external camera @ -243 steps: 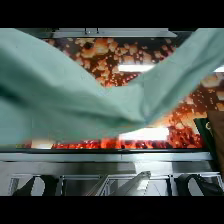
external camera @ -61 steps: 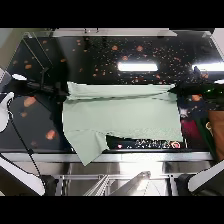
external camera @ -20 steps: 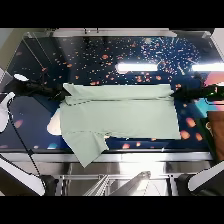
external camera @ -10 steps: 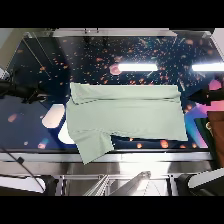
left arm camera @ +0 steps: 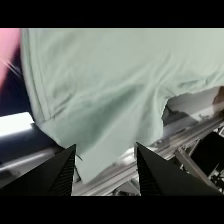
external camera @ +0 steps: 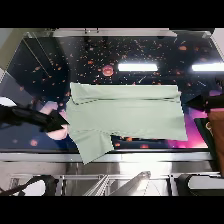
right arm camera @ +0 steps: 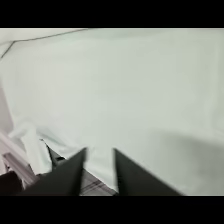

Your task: Fold the shirts.

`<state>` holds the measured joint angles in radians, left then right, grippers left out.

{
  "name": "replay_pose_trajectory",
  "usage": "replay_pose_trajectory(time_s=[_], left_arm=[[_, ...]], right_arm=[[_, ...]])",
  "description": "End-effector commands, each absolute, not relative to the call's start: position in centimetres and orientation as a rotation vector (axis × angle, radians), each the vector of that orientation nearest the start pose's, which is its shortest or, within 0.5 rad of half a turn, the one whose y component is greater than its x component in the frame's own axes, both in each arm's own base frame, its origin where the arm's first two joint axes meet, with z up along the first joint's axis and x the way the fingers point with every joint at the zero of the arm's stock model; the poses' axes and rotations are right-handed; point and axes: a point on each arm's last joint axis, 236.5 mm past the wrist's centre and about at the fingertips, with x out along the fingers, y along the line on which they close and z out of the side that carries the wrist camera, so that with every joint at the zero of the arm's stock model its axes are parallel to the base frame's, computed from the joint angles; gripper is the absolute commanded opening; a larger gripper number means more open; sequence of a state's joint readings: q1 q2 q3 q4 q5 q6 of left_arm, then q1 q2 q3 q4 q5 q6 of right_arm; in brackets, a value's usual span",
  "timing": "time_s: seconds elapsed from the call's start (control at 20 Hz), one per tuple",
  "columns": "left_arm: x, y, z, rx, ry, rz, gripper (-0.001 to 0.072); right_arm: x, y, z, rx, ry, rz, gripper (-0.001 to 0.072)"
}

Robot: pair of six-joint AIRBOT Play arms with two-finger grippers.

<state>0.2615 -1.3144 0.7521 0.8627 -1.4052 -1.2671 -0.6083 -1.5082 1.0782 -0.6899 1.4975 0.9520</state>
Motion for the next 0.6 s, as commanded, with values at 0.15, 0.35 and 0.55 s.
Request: replay_pose_trajectory(time_s=[0.15,0.35,0.55], left_arm=[[19.5,-13.1,-9.8,-0.766,1.776,-0.389,0.041],[19.9,-14.8,-10.3,-0.743,1.768,-0.411,0.0409],[19.0,-15.8,-10.7,-0.693,1.837,-0.492,0.0409]], right_arm=[[32.2,-0.5,-4.9,0.796,1.141,0.259,0.0549],[32.3,-1.0,-5.4,0.852,1.155,0.21,0.0549],[31.3,-3.0,-5.0,0.918,1.15,0.183,0.0549]])
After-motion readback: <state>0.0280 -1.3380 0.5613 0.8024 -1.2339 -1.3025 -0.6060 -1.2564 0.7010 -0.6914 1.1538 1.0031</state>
